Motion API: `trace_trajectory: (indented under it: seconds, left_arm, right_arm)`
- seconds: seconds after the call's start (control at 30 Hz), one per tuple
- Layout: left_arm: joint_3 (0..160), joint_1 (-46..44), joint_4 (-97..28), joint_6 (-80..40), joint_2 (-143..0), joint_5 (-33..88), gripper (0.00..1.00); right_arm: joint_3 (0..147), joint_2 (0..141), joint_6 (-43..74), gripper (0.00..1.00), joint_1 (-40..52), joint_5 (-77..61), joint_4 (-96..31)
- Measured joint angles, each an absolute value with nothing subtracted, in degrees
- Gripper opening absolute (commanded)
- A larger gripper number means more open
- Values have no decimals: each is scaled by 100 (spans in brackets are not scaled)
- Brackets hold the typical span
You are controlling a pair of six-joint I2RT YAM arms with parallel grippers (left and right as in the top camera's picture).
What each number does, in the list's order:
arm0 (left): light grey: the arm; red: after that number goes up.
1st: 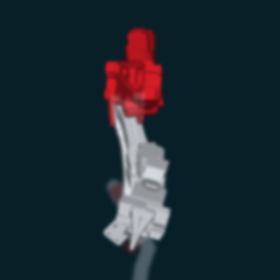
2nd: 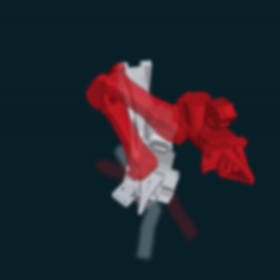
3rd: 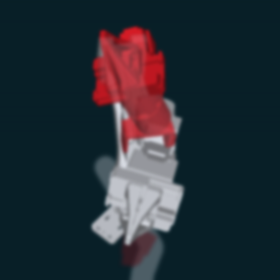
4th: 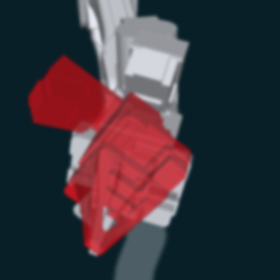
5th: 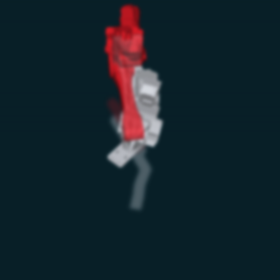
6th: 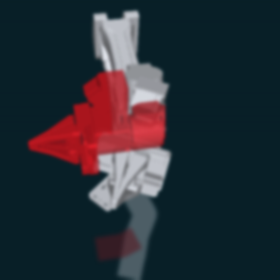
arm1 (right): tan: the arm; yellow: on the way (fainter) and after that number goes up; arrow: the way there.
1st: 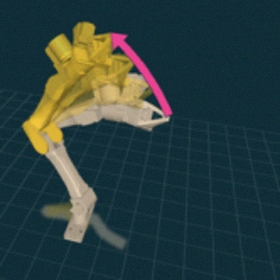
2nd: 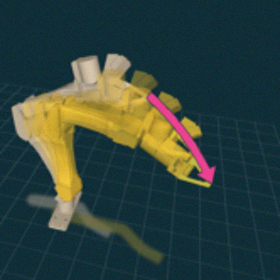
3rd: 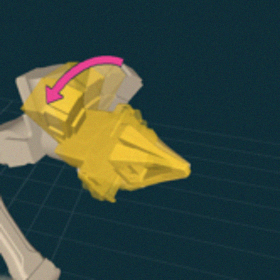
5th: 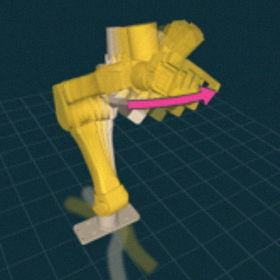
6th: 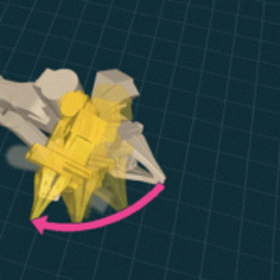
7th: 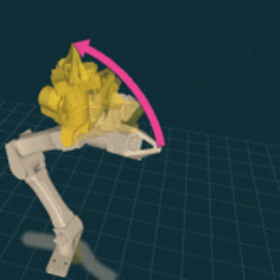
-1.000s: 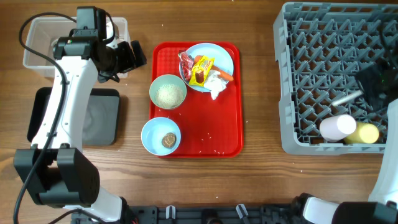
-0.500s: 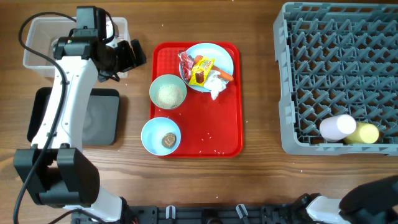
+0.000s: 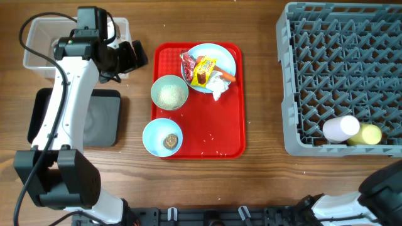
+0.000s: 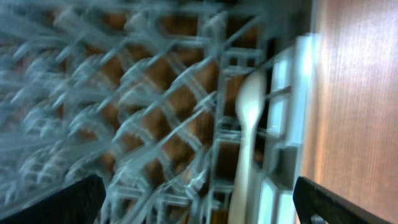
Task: Sort waste into correct bins and load items into the dishwasher rack
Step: 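Carry the white spoon into the dish rack with the right gripper, then grasp the blue bowl with food scraps using the left gripper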
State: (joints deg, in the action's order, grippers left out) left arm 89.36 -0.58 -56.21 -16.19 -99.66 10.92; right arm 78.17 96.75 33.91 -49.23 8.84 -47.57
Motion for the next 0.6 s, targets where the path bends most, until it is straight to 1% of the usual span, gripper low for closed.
trace_trajectory:
  seconds: [0.03,0.1,0.13,0.17,0.23,0.3,0.37,0.5,0.6]
  left_arm:
    - [8936,-60,-5756,-1535,-9963,1122,93]
    - [8936,-82,-6114,-1350,-9894,1186,88]
    - [8934,-110,-6351,-1203,-9758,1188,83]
    - [8932,-174,-6646,-1096,-9531,1190,77]
    - [8936,-338,-7255,-1002,-9172,1184,79]
    - [8932,-661,-8051,-978,-8838,1164,80]
    - [8646,-1092,-8291,-1269,-8724,921,84]
    - [7328,-1717,-7728,-2224,-8768,381,86]
    - [6379,-1806,-7148,-2818,-8809,220,86]
  right_arm:
    - [7806,9474,3116,100,-4923,440,-4812]
    - [7808,8851,2534,100,-4897,-593,-5028]
    - [7813,8471,2244,100,-4788,-1081,-5299]
    - [7813,8154,1992,100,-4541,-1391,-5610]
    - [7822,7850,1752,100,-3889,-1535,-6027]
    - [7824,7714,1590,100,-2884,-1588,-6239]
    - [7822,7719,1579,100,-2064,-1452,-6169]
    - [7819,7736,1669,100,-506,-1286,-5708]
    - [7819,7852,1708,100,429,-1227,-5426]
